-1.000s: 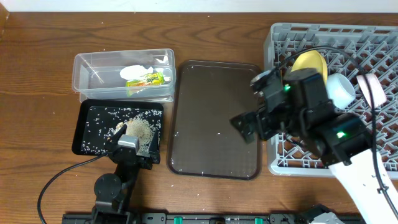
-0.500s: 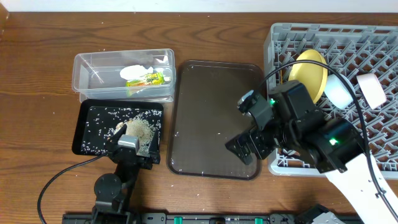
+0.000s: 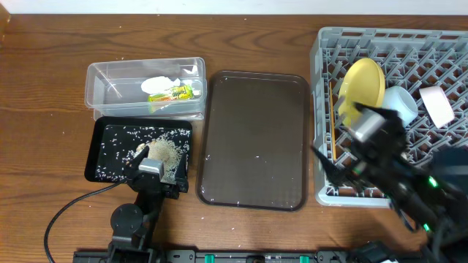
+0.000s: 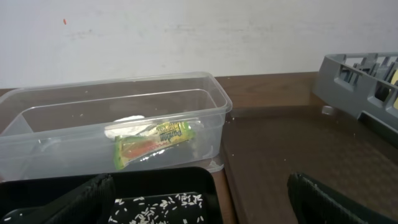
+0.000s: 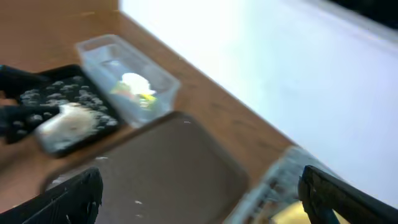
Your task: Sort waste into correct bins and load items into the dishwasher rack
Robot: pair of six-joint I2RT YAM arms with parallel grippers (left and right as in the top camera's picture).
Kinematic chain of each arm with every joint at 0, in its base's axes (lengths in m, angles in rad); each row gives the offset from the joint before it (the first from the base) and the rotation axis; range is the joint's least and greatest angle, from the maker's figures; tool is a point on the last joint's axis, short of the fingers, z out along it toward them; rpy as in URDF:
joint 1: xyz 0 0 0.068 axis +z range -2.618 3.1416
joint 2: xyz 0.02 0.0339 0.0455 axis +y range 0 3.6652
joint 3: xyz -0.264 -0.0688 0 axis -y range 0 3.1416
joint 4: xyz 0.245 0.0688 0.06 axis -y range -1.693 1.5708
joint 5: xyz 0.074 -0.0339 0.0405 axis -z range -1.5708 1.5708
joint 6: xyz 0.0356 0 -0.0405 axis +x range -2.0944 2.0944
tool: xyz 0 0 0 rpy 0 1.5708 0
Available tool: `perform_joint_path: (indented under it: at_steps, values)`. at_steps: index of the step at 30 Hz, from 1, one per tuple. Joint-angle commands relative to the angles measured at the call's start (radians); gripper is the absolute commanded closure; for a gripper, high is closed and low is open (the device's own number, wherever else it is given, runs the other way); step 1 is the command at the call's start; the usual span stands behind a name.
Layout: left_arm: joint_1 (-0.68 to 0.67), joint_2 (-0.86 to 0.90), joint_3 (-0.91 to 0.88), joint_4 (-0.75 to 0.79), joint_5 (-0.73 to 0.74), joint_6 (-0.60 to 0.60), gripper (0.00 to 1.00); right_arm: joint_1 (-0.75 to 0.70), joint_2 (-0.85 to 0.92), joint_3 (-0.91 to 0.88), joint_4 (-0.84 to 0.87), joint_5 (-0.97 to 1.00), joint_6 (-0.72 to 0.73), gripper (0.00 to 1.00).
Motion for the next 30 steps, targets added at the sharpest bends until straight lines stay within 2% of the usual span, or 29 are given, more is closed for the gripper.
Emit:
perform_joint_path:
  at_steps: [1,8,15,21,25,30]
  values:
    - [0.004,-0.005,-0.026,-0.015,0.011,0.013,0.09,-0.086,-0.077,-0.092,-0.003,-0.043,-0.045,0.01]
    - [0.004,-0.005,-0.026,-0.015,0.011,0.013,0.09,-0.211,-0.284,-0.336,0.037,-0.045,-0.045,0.01]
    - [0.004,-0.005,-0.026,-0.015,0.011,0.013,0.09,-0.319,-0.520,-0.684,0.238,-0.185,-0.032,0.01]
    - [0.004,-0.005,-0.026,-0.015,0.011,0.013,0.09,-0.389,-0.684,-0.940,0.423,-0.201,0.085,0.01]
    - [0.004,-0.005,-0.026,-0.015,0.011,0.013,0.09,-0.395,-0.726,-1.052,0.543,-0.203,0.094,0.01]
    - [0.004,-0.005,-0.026,-0.015,0.011,0.013,0.09,-0.395,-0.728,-1.169,0.726,-0.201,0.180,0.01]
